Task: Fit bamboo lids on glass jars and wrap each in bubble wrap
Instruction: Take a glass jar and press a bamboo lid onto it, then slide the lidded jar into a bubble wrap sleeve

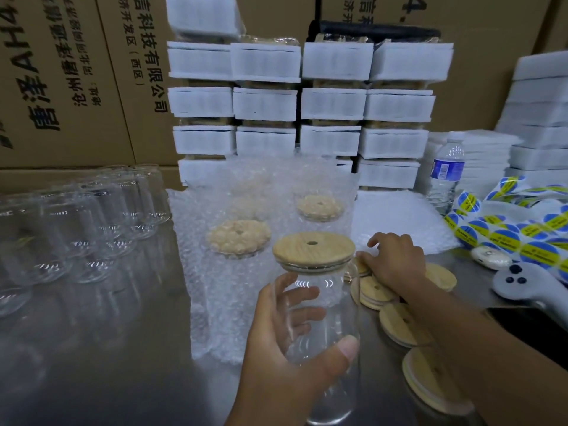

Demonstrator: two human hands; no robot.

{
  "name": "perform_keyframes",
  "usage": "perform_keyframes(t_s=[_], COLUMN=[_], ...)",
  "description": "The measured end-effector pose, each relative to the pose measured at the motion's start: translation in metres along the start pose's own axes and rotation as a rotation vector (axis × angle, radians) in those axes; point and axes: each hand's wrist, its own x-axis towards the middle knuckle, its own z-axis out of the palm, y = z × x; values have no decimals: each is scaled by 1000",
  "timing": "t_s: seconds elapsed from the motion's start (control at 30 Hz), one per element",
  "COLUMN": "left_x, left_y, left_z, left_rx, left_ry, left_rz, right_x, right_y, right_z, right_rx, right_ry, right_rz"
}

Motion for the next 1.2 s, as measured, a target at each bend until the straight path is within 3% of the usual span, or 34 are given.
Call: perform_keyframes(t_s=[0.43, 0.67, 0.9, 1.07, 1.2], left_x=[-3, -6, -7, -6, -6], left_y=[6, 10, 6, 5, 9], left_z=[0, 0, -2, -3, -3], left_rx=[22, 64, 86, 108, 114], left_ry=[-15, -6, -12, -20, -26], left_rz=[16, 68, 73, 84, 103], right_x=[-2, 3, -9, -48, -90], right_y=[-8, -11, -24, -31, -26], right_z=[-8, -19, -51, -88, -115], right_rx=[140, 495, 878, 1138, 1542], right_ry=[29, 448, 534, 401, 274], right_rz=[81, 75, 1, -28, 74])
